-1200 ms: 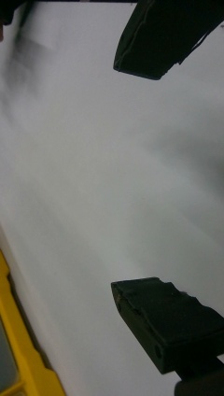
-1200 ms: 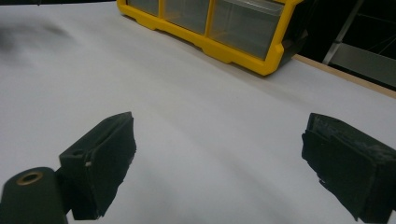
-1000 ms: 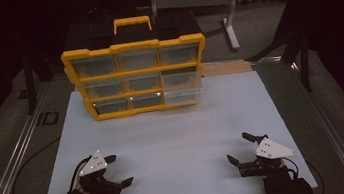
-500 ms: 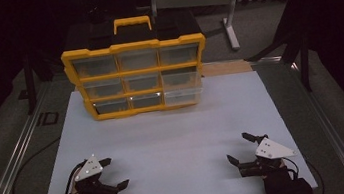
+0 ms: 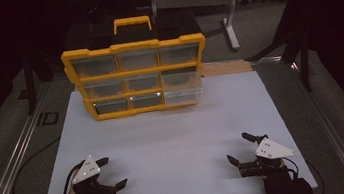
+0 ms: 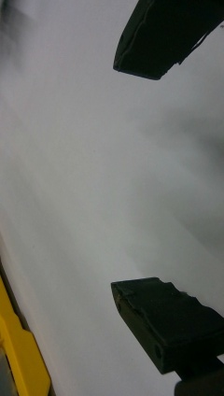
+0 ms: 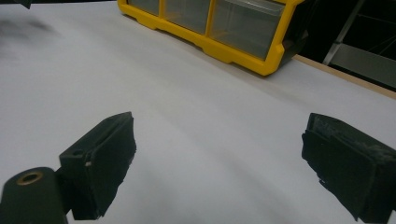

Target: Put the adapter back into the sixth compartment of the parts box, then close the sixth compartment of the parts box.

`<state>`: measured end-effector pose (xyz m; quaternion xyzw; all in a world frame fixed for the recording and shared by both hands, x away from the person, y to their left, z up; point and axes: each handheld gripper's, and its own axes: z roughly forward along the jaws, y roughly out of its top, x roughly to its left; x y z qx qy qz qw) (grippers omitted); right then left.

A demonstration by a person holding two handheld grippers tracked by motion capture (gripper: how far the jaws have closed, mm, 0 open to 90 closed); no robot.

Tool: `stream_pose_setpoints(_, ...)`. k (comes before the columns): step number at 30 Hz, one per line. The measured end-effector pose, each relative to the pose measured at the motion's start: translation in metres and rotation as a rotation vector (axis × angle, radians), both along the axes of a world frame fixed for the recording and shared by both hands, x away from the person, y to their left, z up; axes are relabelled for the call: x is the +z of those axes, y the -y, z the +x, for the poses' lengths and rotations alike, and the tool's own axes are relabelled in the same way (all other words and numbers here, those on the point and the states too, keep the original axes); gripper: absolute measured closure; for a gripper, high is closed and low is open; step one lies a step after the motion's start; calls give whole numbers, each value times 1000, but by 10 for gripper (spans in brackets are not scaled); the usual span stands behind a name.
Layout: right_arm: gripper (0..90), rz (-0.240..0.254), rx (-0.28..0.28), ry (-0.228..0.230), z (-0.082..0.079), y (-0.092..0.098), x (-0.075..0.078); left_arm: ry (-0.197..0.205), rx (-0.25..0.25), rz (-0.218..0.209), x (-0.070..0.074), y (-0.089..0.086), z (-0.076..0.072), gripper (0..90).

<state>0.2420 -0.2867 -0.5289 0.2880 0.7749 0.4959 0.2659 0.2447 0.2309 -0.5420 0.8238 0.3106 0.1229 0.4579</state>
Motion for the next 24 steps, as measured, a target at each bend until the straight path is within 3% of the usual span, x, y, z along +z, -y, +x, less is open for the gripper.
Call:
stream_pose_setpoints(13, 96, 0, -1, 4, 0, 0, 0, 2, -10, 6, 0, 0, -1, 0)
stream_pose_setpoints(24, 96, -32, 2, 10, -2, -4, 1, 10, -17, 7, 1, 1, -2, 0)
